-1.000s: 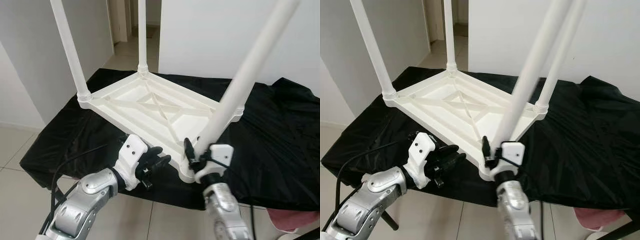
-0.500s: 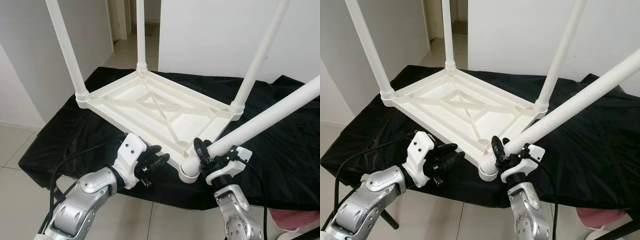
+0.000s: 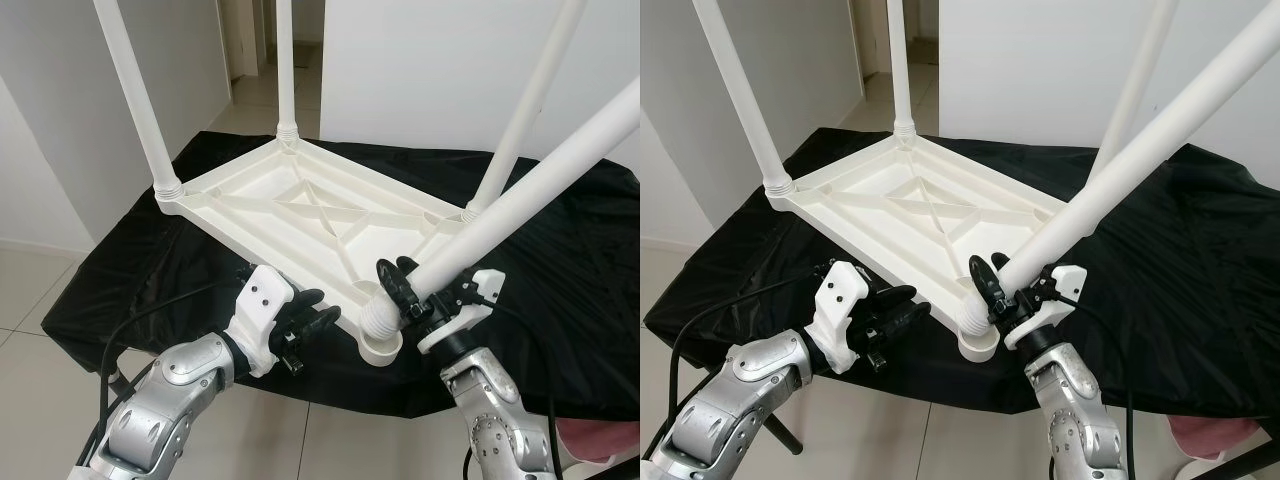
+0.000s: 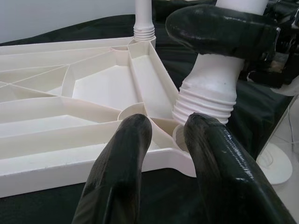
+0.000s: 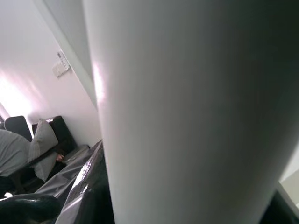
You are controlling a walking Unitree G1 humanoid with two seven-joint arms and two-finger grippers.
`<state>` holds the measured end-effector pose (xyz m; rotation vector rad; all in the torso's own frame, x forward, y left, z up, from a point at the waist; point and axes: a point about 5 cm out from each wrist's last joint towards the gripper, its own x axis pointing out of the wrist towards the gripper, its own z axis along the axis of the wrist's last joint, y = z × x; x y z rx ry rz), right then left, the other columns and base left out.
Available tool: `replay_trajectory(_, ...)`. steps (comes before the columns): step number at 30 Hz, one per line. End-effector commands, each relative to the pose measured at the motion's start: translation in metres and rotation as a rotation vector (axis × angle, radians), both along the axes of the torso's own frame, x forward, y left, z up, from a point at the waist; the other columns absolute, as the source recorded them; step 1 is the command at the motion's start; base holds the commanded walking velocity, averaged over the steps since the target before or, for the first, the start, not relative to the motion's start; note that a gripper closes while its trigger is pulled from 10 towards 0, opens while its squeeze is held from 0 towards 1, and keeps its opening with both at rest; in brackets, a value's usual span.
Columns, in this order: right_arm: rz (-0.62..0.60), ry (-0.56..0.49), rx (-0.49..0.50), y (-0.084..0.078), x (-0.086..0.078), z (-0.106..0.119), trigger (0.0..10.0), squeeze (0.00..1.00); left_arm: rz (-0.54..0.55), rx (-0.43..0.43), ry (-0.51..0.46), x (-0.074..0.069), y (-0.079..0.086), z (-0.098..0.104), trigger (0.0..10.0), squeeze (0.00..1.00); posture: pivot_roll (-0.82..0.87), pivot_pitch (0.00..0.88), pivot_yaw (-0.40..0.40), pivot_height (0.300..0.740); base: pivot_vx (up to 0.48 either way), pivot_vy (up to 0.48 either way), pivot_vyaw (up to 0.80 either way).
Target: Building children table
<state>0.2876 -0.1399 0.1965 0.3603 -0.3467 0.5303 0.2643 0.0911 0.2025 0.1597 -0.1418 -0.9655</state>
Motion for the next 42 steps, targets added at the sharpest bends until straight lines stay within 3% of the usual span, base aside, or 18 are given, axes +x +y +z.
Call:
replay_trajectory(1,0.015,-0.032,-0.037,0.0,-0.001,0.007,10.0,0.0,-0.024,-0.004,-0.01,0.0,-0.001,0.002,10.0,0.0,0.03,0.137,0.027,0.74,0.0,0.0,0.0)
replay_trajectory(2,0.043,-0.048,-0.124,0.001,-0.002,0.011,10.0,0.0,-0.031,-0.017,-0.015,0.0,-0.002,0.005,10.0,0.0,0.03,0.134,0.024,0.74,0.0,0.0,0.0)
replay_trajectory(3,0.043,-0.048,-0.124,0.001,-0.002,0.011,10.0,0.0,-0.031,-0.017,-0.015,0.0,-0.002,0.005,10.0,0.0,0.03,0.134,0.024,0.74,0.0,0.0,0.0)
replay_trajectory(5,0.045,-0.038,-0.326,0.001,0.001,0.007,10.0,0.0,-0.057,-0.045,-0.017,0.001,-0.005,0.011,10.0,0.0,0.03,0.13,0.015,0.74,0.0,0.0,0.0)
replay_trajectory(6,0.045,-0.038,-0.326,0.001,0.001,0.007,10.0,0.0,-0.057,-0.045,-0.017,0.001,-0.005,0.011,10.0,0.0,0.03,0.13,0.015,0.74,0.0,0.0,0.0)
replay_trajectory(9,0.121,0.014,-0.512,-0.002,0.003,0.003,10.0,0.0,-0.149,-0.093,-0.029,0.002,-0.012,0.027,10.0,0.0,0.03,0.125,0.002,0.74,0.0,0.0,0.0)
replay_trajectory(12,0.182,0.016,-0.584,-0.004,0.003,0.003,10.0,0.0,-0.214,-0.114,-0.014,0.004,-0.015,0.034,10.0,0.0,0.03,0.119,-0.003,0.74,0.0,0.0,0.0)
replay_trajectory(13,0.203,0.021,-0.61,-0.005,0.003,0.002,10.0,0.0,-0.244,-0.116,-0.011,0.005,-0.017,0.036,10.0,1.0,0.02,0.117,-0.005,0.74,0.0,0.0,0.0)
replay_trajectory(23,0.384,0.067,-0.709,-0.009,-0.008,-0.004,10.0,0.0,-0.447,-0.148,-0.037,0.003,-0.027,0.062,10.0,1.0,0.01,0.099,-0.012,0.74,0.0,0.0,0.0)
replay_trajectory(24,0.415,0.077,-0.729,-0.009,-0.01,-0.006,10.0,0.0,-0.467,-0.156,-0.025,0.003,-0.029,0.064,10.0,0.8,0.01,0.099,-0.012,0.74,0.0,0.0,0.0)
replay_trajectory(25,0.433,0.085,-0.741,-0.008,-0.011,-0.007,10.0,0.0,-0.476,-0.163,-0.014,0.004,-0.03,0.065,10.0,0.8,0.01,0.099,-0.012,0.74,0.0,0.0,0.0)
replay_trajectory(26,0.454,0.084,-0.747,-0.007,-0.013,-0.007,10.0,0.0,-0.502,-0.173,-0.005,0.002,-0.031,0.067,10.0,0.0,0.0,0.095,-0.011,0.74,0.0,0.0,0.0)
replay_trajectory(28,0.49,0.084,-0.751,-0.005,-0.014,-0.007,10.0,0.0,-0.582,-0.192,0.018,-0.003,-0.033,0.072,10.0,0.0,0.0,0.091,-0.01,0.74,0.0,0.0,0.0)
replay_trajectory(35,0.563,0.084,-0.763,0.0,-0.017,-0.007,10.0,0.0,-0.672,-0.202,0.039,-0.007,-0.037,0.078,10.0,0.0,0.0,0.09,-0.01,0.74,0.0,0.0,0.0)
replay_trajectory(38,0.606,0.087,-0.778,0.005,-0.019,-0.009,10.0,0.0,-0.749,-0.254,0.08,-0.01,-0.037,0.086,10.0,0.0,0.0,0.09,-0.01,0.74,0.0,0.0,0.0)
replay_trajectory(40,0.605,0.089,-0.771,0.006,-0.017,-0.009,10.0,0.0,-0.776,-0.251,0.084,-0.012,-0.036,0.087,10.0,0.0,0.0,0.09,-0.01,0.74,0.0,0.0,0.0)
replay_trajectory(42,0.599,0.087,-0.737,0.007,-0.015,-0.007,10.0,0.0,-0.806,-0.194,0.077,-0.014,-0.034,0.082,10.0,0.0,0.0,0.091,-0.012,0.74,0.0,0.0,0.0)
